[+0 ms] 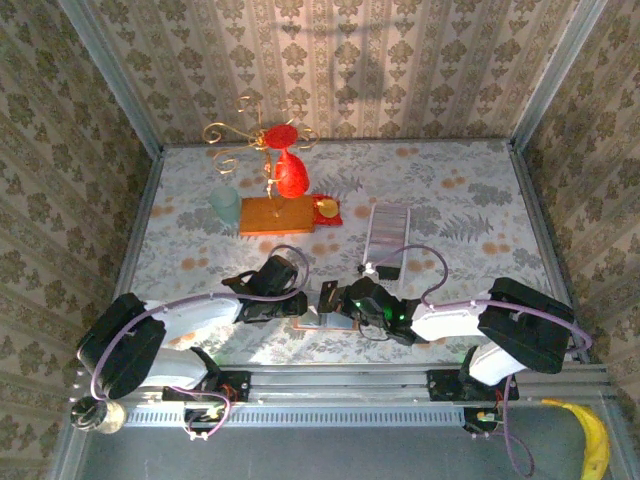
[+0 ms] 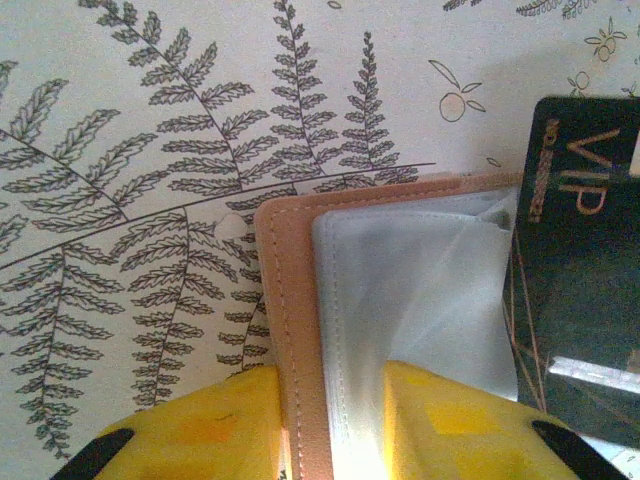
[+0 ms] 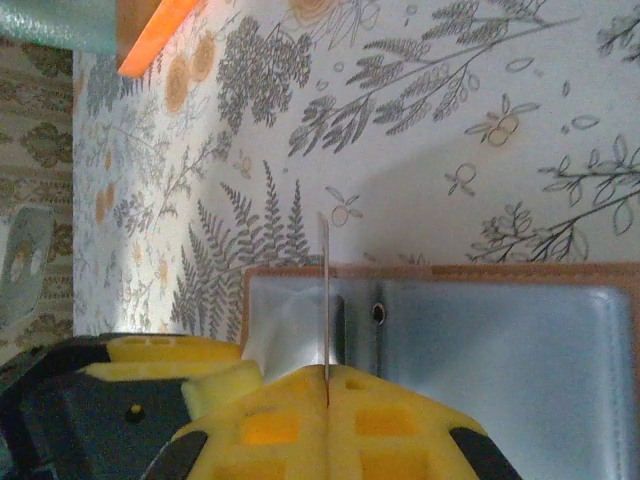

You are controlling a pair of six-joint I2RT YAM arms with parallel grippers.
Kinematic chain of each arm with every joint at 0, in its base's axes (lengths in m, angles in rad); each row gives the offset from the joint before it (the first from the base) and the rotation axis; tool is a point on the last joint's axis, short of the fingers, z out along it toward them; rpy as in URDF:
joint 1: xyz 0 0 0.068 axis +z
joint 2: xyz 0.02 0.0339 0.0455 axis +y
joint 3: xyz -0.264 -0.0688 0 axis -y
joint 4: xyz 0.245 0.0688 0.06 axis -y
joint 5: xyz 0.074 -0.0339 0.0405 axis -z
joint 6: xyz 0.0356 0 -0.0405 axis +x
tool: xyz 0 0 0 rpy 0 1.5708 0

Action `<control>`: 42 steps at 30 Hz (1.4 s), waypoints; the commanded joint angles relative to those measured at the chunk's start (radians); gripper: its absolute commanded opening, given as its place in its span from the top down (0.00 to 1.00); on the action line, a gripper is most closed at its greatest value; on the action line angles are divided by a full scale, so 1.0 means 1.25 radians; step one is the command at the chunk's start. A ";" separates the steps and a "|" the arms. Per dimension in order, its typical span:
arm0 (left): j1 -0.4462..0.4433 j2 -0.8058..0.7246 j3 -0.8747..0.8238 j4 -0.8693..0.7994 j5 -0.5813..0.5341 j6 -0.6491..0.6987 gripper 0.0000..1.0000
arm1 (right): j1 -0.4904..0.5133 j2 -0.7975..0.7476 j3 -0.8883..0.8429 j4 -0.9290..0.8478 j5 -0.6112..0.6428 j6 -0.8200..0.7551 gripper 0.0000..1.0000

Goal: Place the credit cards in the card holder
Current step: Insert the credit card into the card slot.

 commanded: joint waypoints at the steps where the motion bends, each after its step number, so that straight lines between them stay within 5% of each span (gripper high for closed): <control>1: -0.005 -0.006 -0.028 -0.050 -0.005 -0.011 0.69 | 0.020 0.005 -0.002 -0.004 0.005 0.023 1.00; 14: -0.006 -0.016 -0.041 -0.042 -0.003 -0.015 0.69 | 0.053 -0.013 -0.020 -0.091 0.007 0.112 1.00; 29: -0.011 -0.026 -0.055 -0.031 -0.002 -0.025 0.69 | 0.114 -0.002 0.007 -0.157 0.125 0.226 1.00; 42: -0.014 -0.031 -0.060 -0.024 0.001 -0.028 0.67 | 0.126 0.034 0.013 -0.104 0.113 0.240 1.00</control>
